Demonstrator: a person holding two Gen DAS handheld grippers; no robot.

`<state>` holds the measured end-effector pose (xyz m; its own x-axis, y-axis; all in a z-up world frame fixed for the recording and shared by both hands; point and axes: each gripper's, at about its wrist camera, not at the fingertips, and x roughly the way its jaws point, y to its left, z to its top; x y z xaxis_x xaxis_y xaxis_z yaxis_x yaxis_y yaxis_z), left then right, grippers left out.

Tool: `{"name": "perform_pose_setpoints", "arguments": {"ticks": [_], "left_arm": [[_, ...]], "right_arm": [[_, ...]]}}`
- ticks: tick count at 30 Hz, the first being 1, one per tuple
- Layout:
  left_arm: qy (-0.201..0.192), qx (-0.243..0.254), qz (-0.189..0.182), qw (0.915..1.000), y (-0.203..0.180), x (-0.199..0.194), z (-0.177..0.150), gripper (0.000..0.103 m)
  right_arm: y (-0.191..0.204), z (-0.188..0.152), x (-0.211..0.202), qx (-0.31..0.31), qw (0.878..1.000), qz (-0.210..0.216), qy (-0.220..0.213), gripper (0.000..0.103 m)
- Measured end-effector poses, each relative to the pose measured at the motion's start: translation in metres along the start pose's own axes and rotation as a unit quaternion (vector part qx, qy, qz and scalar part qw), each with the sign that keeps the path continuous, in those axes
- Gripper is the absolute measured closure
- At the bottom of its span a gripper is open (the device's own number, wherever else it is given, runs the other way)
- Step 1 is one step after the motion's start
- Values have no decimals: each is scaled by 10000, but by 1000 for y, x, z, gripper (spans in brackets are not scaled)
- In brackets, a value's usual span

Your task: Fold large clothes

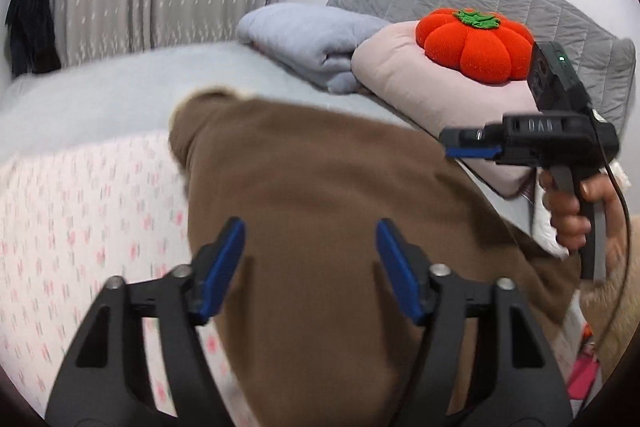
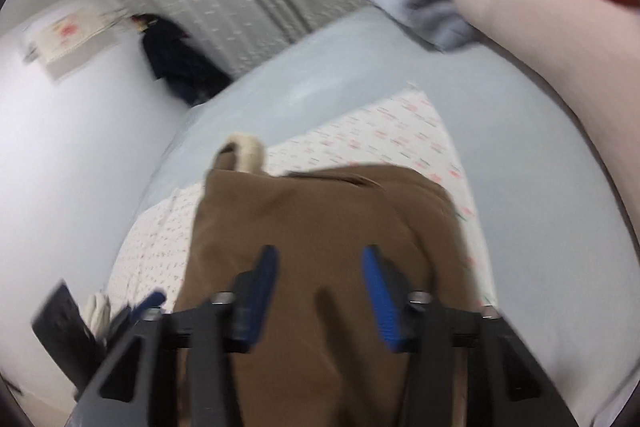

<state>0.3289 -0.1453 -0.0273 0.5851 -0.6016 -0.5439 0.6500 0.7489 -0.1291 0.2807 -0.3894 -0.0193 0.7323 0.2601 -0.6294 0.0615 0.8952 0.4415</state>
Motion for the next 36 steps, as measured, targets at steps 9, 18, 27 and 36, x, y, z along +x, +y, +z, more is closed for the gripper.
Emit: {"name": "perform_pose_setpoints", "arguments": {"ticks": [9,18,27,36], "left_arm": [[1111,585,939,9876,12,133,40,92],[806,726,963,9894,9,60,27,8],[2101,-1798,-1028,9555,73,43,-30,2],[1879,-3817,-2231,8771,97,50,-97,19]], "right_arm": [[-49,1,66,148,9936,-1012,476,102],[-47,-4,16,181,9945,-816,635,16],[-91,-61,19,1599,9650,810,1914,12],[-79,-89,61,2083,9457,1540,1963,48]]}}
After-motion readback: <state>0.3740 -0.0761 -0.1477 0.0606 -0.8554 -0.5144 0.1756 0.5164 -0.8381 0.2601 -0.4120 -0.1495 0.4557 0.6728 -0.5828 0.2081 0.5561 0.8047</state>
